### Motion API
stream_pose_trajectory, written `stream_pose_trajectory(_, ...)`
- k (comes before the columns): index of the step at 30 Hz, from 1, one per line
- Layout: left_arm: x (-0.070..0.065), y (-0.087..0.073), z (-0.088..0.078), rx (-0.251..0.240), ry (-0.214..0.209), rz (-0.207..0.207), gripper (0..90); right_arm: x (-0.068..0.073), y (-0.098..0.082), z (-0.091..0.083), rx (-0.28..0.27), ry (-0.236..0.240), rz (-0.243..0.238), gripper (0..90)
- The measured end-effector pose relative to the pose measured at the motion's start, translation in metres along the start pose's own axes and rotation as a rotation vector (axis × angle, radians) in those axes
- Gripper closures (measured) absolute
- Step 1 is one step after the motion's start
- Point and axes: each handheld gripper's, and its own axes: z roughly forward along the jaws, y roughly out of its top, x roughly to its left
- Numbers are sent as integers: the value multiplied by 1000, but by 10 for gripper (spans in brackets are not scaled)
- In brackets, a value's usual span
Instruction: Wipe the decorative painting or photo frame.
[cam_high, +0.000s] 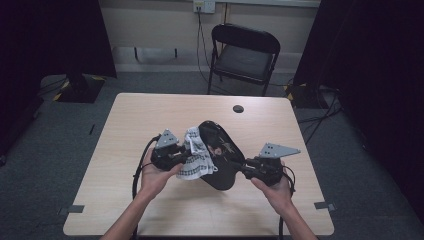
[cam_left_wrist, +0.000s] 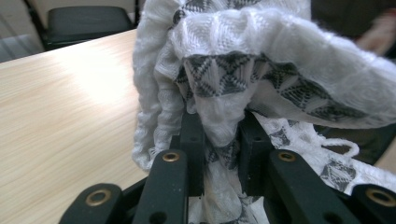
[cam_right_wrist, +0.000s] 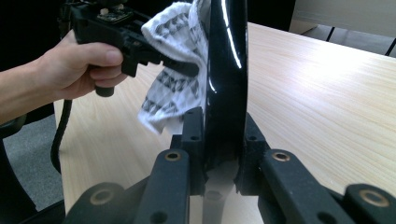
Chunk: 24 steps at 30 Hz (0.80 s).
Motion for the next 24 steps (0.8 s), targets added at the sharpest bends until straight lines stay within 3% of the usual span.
stream_pose_trajectory(3, -12, -1, 8, 23, -19, 36, 752, -1, 0, 0, 2, -2, 3, 774)
stream_pose_trajectory(6, -13, -1, 8, 19, -26, 35, 754, -1, 0, -1, 2, -1, 3, 772)
stream_pose_trajectory(9, -5, 0, 4, 4, -4, 17, 754, 0, 0, -1, 7, 2, 2, 771)
stream_pose_trajectory(15, 24, -9, -4, 0, 70, -65, 752, 0, 0, 0, 4, 0, 0, 778)
stream_pose_trajectory(18, 29, -12, -6, -9, 75, -98, 754, 0, 0, 0, 4, -1, -1, 781)
stream_pose_trajectory(24, 15, -8, -2, -6, 45, -60, 754, -2, 0, 0, 0, -14, 1, 789)
